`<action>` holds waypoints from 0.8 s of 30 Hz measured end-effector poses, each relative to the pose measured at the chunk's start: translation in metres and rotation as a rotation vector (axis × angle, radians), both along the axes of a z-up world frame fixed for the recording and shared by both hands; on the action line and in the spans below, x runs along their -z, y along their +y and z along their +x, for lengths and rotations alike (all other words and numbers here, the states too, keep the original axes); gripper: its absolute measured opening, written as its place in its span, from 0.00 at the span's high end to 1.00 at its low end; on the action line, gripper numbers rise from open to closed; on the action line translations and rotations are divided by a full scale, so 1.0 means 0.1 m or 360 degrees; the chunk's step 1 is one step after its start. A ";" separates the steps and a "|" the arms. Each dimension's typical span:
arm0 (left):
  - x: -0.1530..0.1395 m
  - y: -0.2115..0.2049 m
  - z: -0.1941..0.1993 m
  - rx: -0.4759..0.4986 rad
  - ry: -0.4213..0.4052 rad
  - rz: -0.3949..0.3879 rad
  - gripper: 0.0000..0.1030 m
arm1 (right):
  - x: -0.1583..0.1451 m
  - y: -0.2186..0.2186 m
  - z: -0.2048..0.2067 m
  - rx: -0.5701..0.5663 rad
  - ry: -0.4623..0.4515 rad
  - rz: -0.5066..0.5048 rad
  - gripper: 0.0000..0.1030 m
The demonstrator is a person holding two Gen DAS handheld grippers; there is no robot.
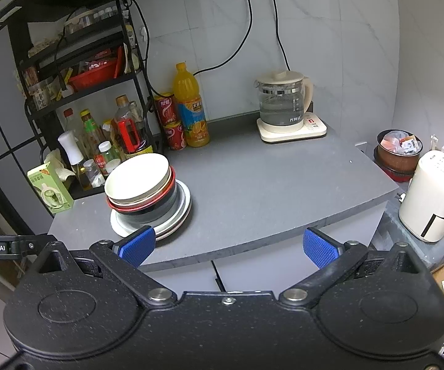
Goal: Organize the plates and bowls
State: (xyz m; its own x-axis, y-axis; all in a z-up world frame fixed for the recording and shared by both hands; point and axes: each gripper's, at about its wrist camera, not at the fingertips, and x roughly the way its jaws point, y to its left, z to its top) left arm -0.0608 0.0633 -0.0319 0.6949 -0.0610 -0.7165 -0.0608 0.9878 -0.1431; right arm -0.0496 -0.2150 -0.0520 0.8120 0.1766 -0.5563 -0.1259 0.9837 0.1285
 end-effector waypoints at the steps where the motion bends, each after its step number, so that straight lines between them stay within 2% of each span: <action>1: 0.00 0.00 0.00 -0.0002 0.0000 -0.0001 0.00 | 0.00 0.00 0.00 -0.0001 0.0001 0.0002 0.00; 24: 0.02 0.07 0.14 -0.0007 0.0044 0.0007 0.00 | 0.01 0.09 0.17 -0.0005 0.0031 0.0013 0.00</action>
State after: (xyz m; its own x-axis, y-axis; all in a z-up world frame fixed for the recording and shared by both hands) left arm -0.0469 0.0704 -0.0344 0.6750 -0.0547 -0.7358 -0.0691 0.9882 -0.1369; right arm -0.0330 -0.2058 -0.0532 0.8004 0.1838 -0.5706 -0.1263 0.9822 0.1393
